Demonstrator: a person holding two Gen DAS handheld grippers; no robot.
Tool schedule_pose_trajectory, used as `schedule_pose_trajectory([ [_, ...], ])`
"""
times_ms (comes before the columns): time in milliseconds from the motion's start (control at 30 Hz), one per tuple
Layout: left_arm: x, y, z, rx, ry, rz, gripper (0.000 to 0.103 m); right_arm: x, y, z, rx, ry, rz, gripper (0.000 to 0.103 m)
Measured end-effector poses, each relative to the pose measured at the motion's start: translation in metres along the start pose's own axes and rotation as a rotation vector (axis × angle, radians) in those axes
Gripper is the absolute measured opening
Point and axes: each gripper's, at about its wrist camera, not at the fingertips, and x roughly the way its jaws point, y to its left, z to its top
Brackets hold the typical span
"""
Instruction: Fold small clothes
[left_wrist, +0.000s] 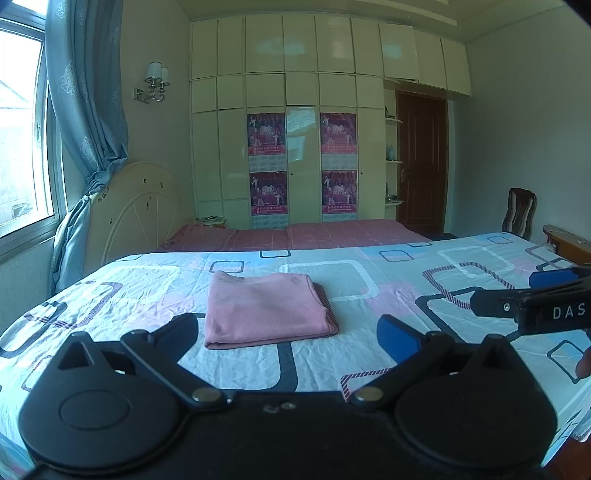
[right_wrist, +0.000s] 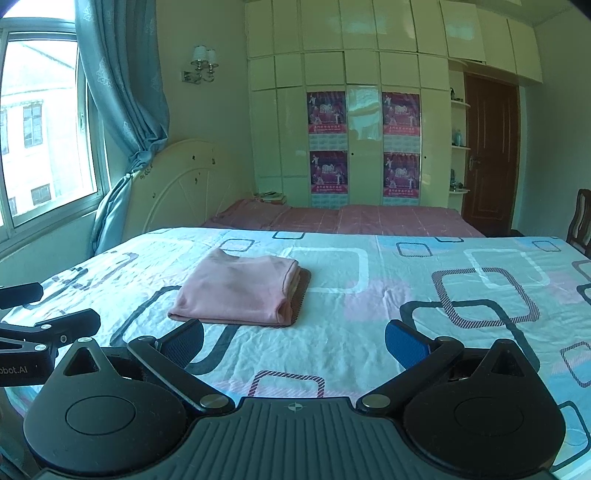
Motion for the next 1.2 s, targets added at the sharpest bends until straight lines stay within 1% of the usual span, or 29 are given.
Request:
schedule_pose_trajectory([
  [400, -0.0003, 0.0011, 0.0017, 0.006, -0.007, -0.01, 0.103, -0.0016, 0.0014, 0.0011, -0.004, -0.007, -0.003, 0.103],
  [1200, -0.0002, 0.006, 0.0021, 0.011, -0.009, -0.005, 0.103, 0.0011, 0.0082, 0.004, -0.024, -0.005, 0.001, 0.103],
])
